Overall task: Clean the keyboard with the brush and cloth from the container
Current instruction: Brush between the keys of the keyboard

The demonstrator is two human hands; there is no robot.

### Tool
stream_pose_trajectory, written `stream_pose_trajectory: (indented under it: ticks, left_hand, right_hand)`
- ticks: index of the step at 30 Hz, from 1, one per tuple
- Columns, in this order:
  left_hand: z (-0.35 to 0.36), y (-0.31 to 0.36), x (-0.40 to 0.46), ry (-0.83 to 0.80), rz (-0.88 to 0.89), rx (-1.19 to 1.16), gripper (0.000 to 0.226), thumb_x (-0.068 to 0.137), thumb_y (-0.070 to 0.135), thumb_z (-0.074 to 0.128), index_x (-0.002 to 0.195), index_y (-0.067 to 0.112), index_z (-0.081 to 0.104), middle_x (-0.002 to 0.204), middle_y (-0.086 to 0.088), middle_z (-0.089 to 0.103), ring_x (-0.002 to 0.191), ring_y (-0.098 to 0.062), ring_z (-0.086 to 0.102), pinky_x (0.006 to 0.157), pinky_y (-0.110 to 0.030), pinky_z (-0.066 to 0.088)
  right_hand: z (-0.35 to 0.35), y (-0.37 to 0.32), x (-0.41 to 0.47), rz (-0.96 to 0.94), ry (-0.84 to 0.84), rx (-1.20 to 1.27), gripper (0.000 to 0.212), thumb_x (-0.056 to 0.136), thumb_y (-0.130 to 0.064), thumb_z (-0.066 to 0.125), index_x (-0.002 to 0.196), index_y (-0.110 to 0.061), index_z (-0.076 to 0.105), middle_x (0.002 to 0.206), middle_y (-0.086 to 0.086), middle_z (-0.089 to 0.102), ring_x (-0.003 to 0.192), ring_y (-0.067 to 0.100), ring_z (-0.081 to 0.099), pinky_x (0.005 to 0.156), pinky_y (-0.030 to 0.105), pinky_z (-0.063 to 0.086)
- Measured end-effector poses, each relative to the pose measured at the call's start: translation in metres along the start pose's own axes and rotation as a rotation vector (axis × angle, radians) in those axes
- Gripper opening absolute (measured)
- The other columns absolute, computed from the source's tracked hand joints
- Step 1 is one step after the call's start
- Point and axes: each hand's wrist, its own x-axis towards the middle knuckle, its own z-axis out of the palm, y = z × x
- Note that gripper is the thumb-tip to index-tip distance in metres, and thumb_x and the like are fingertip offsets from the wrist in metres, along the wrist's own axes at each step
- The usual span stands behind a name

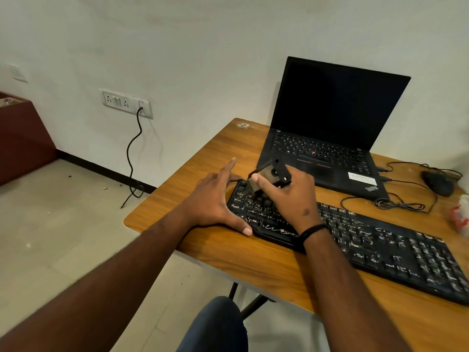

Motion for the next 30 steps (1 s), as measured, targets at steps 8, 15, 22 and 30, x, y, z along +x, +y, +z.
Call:
stream_pose_trajectory:
  ticks: [8, 15, 22, 30]
  left_hand:
    - [0.0, -0.003, 0.001, -0.001, 0.008, -0.01, 0.159, 0.042, 0.071, 0.089, 0.159, 0.032, -0.011, 0.159, 0.004, 0.033, 0.147, -0.02, 0.023, 0.122, -0.047, 0.018]
    - [0.002, -0.004, 0.002, 0.001, -0.004, -0.011, 0.159, 0.042, 0.069, 0.09, 0.16, 0.03, -0.011, 0.161, -0.001, 0.03, 0.147, -0.023, 0.023, 0.12, -0.046, 0.018]
    - [0.002, -0.003, 0.002, 0.002, -0.007, -0.007, 0.158, 0.045, 0.064, 0.091, 0.16, 0.029, -0.011, 0.16, -0.002, 0.03, 0.146, -0.024, 0.025, 0.119, -0.044, 0.02]
    - [0.001, -0.004, 0.002, 0.004, -0.013, -0.015, 0.16, 0.042, 0.068, 0.09, 0.159, 0.032, -0.013, 0.162, -0.004, 0.028, 0.148, -0.026, 0.023, 0.12, -0.046, 0.019]
  right_hand:
    - [0.005, -0.001, 0.001, 0.005, -0.051, 0.007, 0.034, 0.078, -0.057, 0.071, 0.079, -0.023, 0.069, 0.069, -0.009, 0.066, 0.064, 0.007, 0.061, 0.054, 0.026, 0.049]
    - [0.01, -0.005, 0.002, 0.017, -0.078, 0.027, 0.032, 0.076, -0.058, 0.074, 0.081, -0.026, 0.073, 0.071, -0.011, 0.068, 0.066, 0.005, 0.064, 0.058, 0.034, 0.055]
    - [0.016, -0.007, 0.001, 0.017, -0.079, 0.034, 0.034, 0.075, -0.06, 0.075, 0.078, -0.026, 0.073, 0.069, -0.009, 0.069, 0.064, 0.008, 0.064, 0.058, 0.04, 0.055]
    - [0.016, -0.01, 0.001, 0.018, -0.109, 0.025, 0.033, 0.075, -0.057, 0.076, 0.074, -0.025, 0.07, 0.066, -0.008, 0.067, 0.061, 0.008, 0.062, 0.055, 0.039, 0.053]
